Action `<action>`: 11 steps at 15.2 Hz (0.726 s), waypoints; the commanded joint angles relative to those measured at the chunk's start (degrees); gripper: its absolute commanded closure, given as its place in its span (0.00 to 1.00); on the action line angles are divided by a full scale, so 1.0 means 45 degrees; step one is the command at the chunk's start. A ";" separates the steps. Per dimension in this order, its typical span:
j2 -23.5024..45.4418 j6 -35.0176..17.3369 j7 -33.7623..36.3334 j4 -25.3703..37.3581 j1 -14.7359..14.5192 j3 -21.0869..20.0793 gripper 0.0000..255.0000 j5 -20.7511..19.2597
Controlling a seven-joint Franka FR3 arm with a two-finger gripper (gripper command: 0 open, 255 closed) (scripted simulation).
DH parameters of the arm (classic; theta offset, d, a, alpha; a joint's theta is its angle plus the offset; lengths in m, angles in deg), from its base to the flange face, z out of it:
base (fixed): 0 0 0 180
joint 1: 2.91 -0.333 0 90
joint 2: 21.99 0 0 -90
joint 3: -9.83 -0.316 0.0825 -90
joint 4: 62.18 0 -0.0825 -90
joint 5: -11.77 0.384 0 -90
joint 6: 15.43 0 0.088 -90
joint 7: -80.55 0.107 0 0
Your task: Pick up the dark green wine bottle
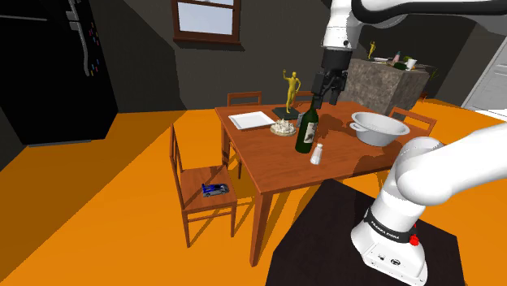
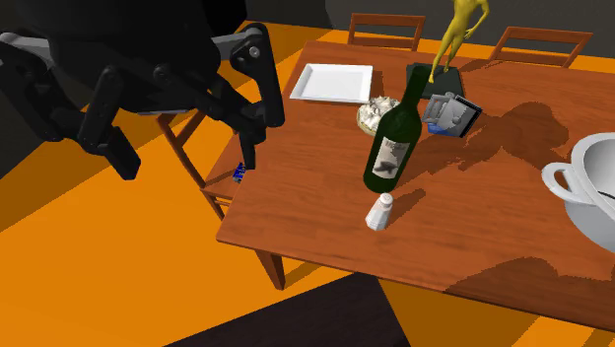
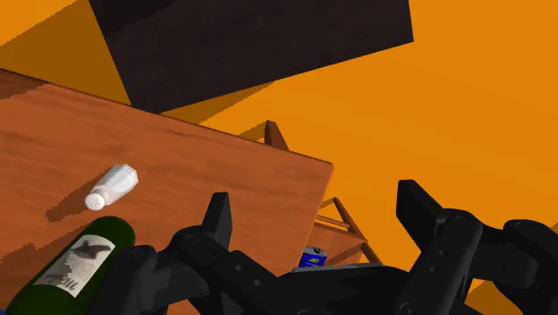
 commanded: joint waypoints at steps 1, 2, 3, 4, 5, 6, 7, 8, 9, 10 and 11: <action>0.0000 0.0000 0.0000 0.0000 0.0000 0.0000 0.00 0.0000; 0.0248 -0.0128 -0.0282 0.0099 0.0095 0.0263 0.00 -0.0189; 0.0508 -0.0256 -0.0561 0.0212 0.0186 0.0523 0.00 -0.0369; 0.0782 -0.0386 -0.0840 0.0340 0.0274 0.0780 0.00 -0.0539; 0.1068 -0.0516 -0.1115 0.0482 0.0354 0.1037 0.00 -0.0699; 0.1366 -0.0645 -0.1390 0.0639 0.0429 0.1291 0.00 -0.0848; 0.1676 -0.0773 -0.1665 0.0811 0.0502 0.1541 0.00 -0.0984; 0.1996 -0.0899 -0.1938 0.0997 0.0566 0.1791 0.00 -0.1109; 0.2327 -0.1022 -0.2210 0.1197 0.0623 0.2041 0.00 -0.1221; 0.2668 -0.1143 -0.2483 0.1412 0.0676 0.2288 0.00 -0.1319; 0.3019 -0.1260 -0.2757 0.1640 0.0724 0.2534 0.00 -0.1403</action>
